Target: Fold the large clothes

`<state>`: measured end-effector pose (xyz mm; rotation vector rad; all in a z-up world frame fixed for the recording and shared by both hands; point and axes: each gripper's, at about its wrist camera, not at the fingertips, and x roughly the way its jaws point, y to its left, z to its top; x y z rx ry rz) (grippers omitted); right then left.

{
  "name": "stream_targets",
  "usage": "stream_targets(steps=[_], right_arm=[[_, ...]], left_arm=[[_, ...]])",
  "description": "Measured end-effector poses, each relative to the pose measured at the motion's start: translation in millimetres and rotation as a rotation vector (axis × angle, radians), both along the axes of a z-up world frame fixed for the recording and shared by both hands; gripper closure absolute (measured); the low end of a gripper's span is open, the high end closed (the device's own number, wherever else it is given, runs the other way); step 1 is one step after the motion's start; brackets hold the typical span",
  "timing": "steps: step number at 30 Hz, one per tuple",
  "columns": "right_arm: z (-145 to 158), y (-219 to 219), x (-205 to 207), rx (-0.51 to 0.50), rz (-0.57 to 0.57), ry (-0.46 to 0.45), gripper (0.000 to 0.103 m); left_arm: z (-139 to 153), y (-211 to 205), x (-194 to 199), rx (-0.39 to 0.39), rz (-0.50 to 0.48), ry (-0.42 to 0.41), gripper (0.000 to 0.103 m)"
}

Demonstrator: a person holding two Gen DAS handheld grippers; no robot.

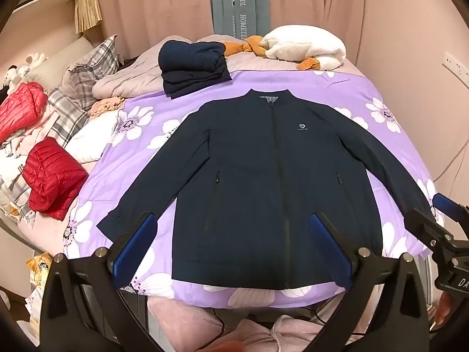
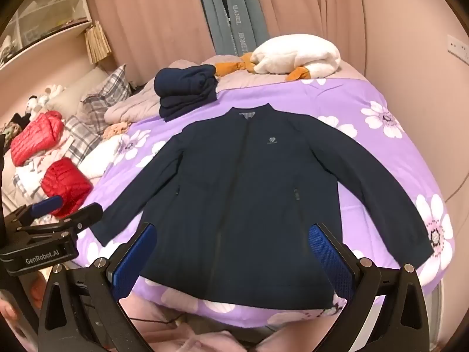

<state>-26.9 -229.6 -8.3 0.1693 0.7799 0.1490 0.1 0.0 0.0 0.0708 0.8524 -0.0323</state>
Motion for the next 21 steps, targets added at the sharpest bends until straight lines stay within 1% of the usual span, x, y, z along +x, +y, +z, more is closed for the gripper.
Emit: stream_targets(steps=[6,8,13,15,21], right_arm=[[2,5,1,-0.004,0.006,-0.001,0.0],[2,0,1,0.014,0.001,-0.005,0.0],[2,0,3,0.009,0.002,-0.006,0.0],[2,-1,3,0.006,0.001,-0.006,0.0],[1,2,2,0.0,0.003,-0.009,0.0]], left_arm=[[0,-1,1,-0.001,-0.012,0.001,0.0],[2,5,0,0.004,-0.013,0.0,0.0],[3,15,2,0.013,-0.016,-0.006,0.0],[1,9,0,0.019,-0.006,-0.021,0.0],[1,9,-2,0.031,-0.007,-0.031,0.0]])
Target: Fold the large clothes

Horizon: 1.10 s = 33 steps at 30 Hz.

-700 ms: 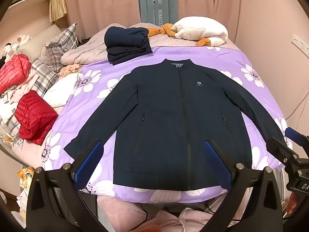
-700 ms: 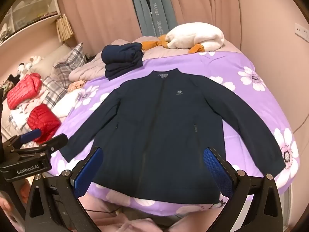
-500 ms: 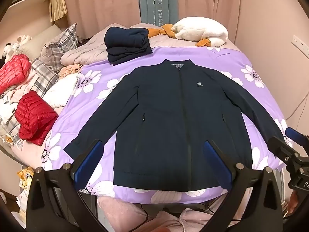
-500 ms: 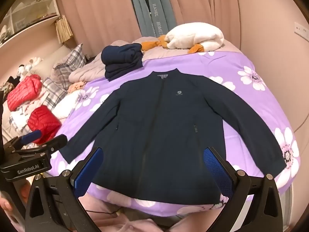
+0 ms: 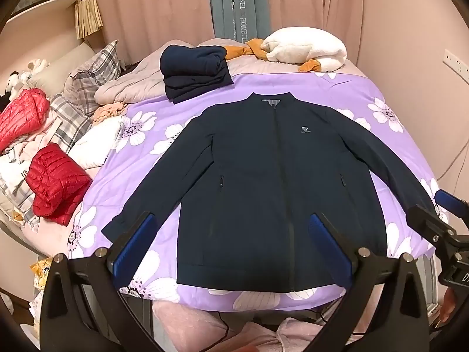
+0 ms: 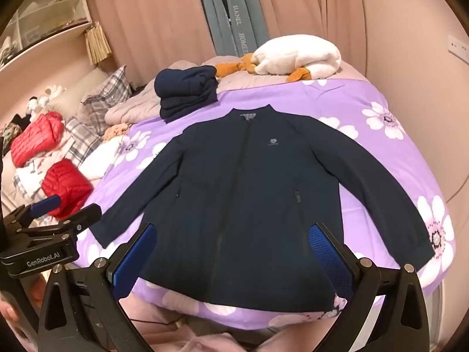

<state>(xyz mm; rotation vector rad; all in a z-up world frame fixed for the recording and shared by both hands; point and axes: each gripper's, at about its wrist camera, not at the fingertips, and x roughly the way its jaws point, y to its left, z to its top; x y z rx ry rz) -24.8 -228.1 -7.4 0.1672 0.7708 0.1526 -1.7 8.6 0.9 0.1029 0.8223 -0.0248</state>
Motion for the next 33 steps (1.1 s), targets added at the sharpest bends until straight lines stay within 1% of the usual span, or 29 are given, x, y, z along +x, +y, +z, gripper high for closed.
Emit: stream_targets(steps=[15,33], right_arm=[[0,-4,1,0.012,-0.009,-0.003,0.0],[0,-4,0,0.015,-0.015,-0.002,0.0]], left_arm=[[3,-15,4,0.028,-0.022,-0.007,0.0],[2,-16,5,0.018,-0.025,-0.006,0.0]])
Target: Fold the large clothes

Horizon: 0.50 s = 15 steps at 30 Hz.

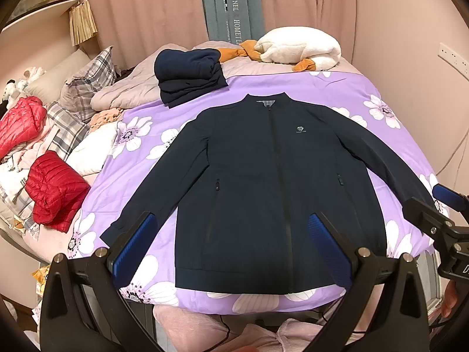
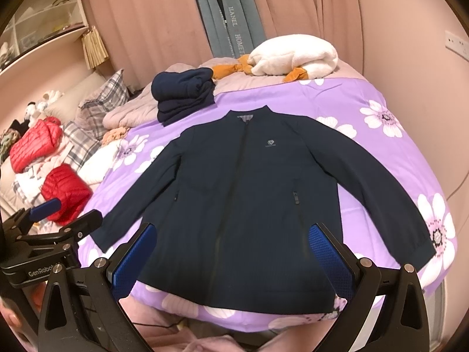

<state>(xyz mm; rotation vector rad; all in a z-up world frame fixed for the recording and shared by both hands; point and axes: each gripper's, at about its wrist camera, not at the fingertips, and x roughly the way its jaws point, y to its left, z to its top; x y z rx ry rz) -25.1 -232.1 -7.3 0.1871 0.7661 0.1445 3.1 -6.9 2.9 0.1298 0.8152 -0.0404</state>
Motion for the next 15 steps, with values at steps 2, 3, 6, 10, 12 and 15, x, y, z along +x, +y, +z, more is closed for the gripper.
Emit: stream_targets(steps=[2,3,6,10,12,15], right_arm=[[0.5,-0.6,0.7,0.001,-0.001,0.001,0.0],[0.5,-0.8,0.6,0.002,-0.002,0.001,0.0],[1.2,-2.2,1.7,0.007,-0.005,0.003,0.0],[2.4,-2.1,2.6,0.009,-0.007,0.004,0.0],[1.7,-2.4,2.1,0.008,-0.007,0.004,0.0],[1.7,-2.0,2.2,0.007,-0.005,0.004,0.0]], left_arm=[[-0.3,-1.1,0.5,-0.001,-0.001,0.001,0.0],[-0.5,-1.8,0.1,-0.002,-0.003,0.001,0.0],[-0.6,-2.4,-0.5,-0.002,-0.004,0.001,0.0],[-0.8,-2.9,-1.1,-0.006,-0.004,0.002,0.0],[-1.0,-4.1,-1.7,-0.008,-0.003,0.003,0.0],[-0.7,-3.5,-1.9,-0.008,-0.005,0.004,0.0]])
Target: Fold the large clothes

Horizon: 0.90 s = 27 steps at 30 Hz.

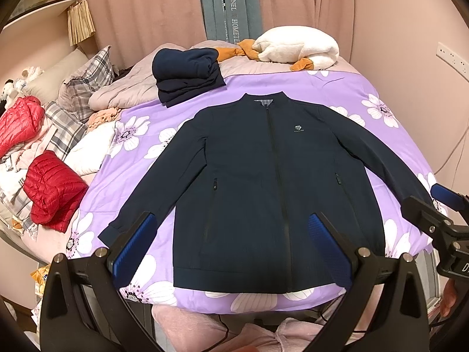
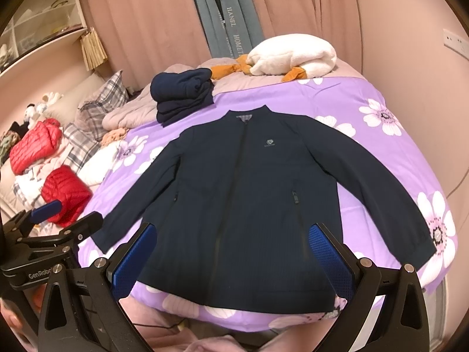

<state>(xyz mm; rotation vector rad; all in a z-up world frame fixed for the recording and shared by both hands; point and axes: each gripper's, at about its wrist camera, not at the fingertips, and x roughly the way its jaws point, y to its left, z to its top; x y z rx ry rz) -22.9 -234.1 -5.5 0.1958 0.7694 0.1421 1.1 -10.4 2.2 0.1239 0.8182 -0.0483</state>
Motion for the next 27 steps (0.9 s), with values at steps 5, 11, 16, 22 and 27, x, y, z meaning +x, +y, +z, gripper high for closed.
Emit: stream_targets(steps=[5,11,16,22,27], right_arm=[[0.0,0.8,-0.2,0.0,0.001,0.0,0.0],[0.3,1.5,0.0,0.0,-0.001,0.0,0.0],[0.7,1.9,-0.2,0.001,-0.003,0.0,0.0],[0.4,1.1,-0.6,0.003,-0.003,0.0,0.0],[0.6,1.1,-0.5,0.004,-0.006,0.0,0.0]], left_arm=[[0.0,-0.6,0.1,0.0,0.001,0.0,0.0],[0.3,-0.4,0.4,-0.001,0.001,0.0,0.0],[0.1,-0.5,-0.1,0.001,0.0,-0.001,0.0],[-0.3,-0.7,1.0,-0.005,-0.004,0.0,0.0],[-1.9,-1.3,1.9,-0.016,-0.009,0.004,0.0]])
